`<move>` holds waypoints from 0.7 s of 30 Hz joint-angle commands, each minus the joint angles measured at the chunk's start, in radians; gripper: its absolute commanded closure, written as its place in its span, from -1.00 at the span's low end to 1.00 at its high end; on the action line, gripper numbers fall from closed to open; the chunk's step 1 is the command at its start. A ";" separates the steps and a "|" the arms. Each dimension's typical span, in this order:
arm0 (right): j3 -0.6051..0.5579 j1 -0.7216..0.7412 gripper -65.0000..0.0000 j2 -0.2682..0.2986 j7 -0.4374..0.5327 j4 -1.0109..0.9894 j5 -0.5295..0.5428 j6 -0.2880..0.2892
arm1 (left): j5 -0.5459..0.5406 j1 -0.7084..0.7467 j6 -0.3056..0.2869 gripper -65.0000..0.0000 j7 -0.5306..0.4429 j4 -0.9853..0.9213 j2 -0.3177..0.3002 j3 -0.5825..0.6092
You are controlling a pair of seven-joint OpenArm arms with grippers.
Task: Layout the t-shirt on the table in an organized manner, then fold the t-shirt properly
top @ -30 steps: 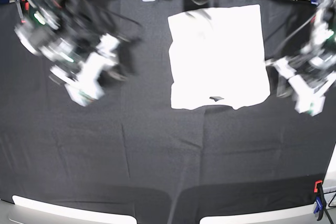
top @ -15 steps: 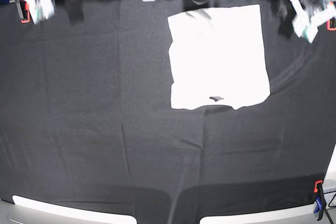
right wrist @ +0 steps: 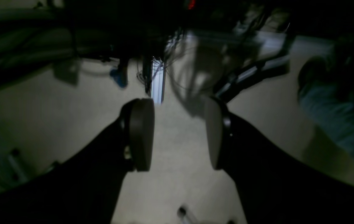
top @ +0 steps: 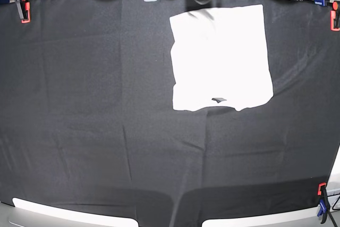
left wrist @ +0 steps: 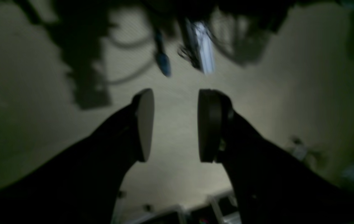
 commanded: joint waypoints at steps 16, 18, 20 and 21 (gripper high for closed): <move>-0.528 0.545 0.19 0.255 0.347 -1.235 -0.217 -0.239 | 0.215 -0.571 -0.071 0.34 -0.168 -0.928 0.099 0.036; -0.567 0.611 0.19 0.252 0.412 -1.331 -0.237 -0.272 | 0.251 -0.598 -0.071 0.34 -0.237 -0.983 0.118 0.036; -0.599 0.668 0.19 0.247 0.465 -1.404 -0.261 -0.299 | 0.270 -0.614 -0.071 0.34 -0.325 -1.024 0.138 0.036; -0.614 0.695 0.19 0.244 0.482 -1.431 -0.265 -0.306 | 0.290 -0.620 -0.071 0.34 -0.362 -1.041 0.150 0.036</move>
